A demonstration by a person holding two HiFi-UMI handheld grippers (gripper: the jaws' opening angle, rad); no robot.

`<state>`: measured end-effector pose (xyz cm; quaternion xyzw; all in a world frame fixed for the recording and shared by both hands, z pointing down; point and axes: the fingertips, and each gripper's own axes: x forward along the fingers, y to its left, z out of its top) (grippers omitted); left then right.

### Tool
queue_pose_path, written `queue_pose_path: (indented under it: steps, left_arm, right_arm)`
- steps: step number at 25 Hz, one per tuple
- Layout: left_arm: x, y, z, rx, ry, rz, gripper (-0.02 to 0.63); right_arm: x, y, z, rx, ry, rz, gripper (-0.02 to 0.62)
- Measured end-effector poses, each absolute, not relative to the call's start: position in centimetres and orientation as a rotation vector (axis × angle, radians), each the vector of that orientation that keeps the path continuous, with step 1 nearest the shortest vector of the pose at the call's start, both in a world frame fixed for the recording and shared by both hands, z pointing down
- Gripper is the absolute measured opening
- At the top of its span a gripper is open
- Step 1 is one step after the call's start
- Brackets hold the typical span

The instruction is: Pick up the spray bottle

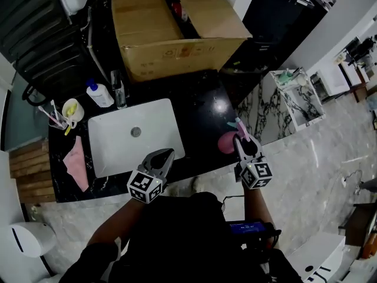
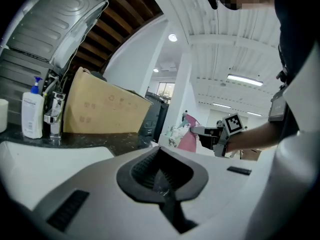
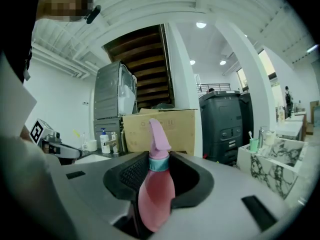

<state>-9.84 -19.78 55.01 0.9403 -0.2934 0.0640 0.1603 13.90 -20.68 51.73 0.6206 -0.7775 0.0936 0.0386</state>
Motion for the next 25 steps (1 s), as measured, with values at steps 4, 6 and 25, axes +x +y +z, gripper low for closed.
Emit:
queue_pose_path:
  steps: [4, 6, 25]
  left_arm:
    - [-8.5, -18.9, 55.0, 2.728, -0.724, 0.199, 0.008]
    - [-7.7, -18.5, 55.0, 2.745, -0.672, 0.207, 0.008]
    - [2.6, -12.6, 55.3, 2.833, -0.309, 0.298, 0.008]
  right_arm:
    - [15.2, -17.5, 51.7, 2.014, -2.319, 0.295, 0.149]
    - [16.0, -15.9, 51.6, 2.061, -2.279, 0.295, 0.149]
    - [24.5, -2.1, 51.5, 2.349, -2.037, 0.290, 0.149]
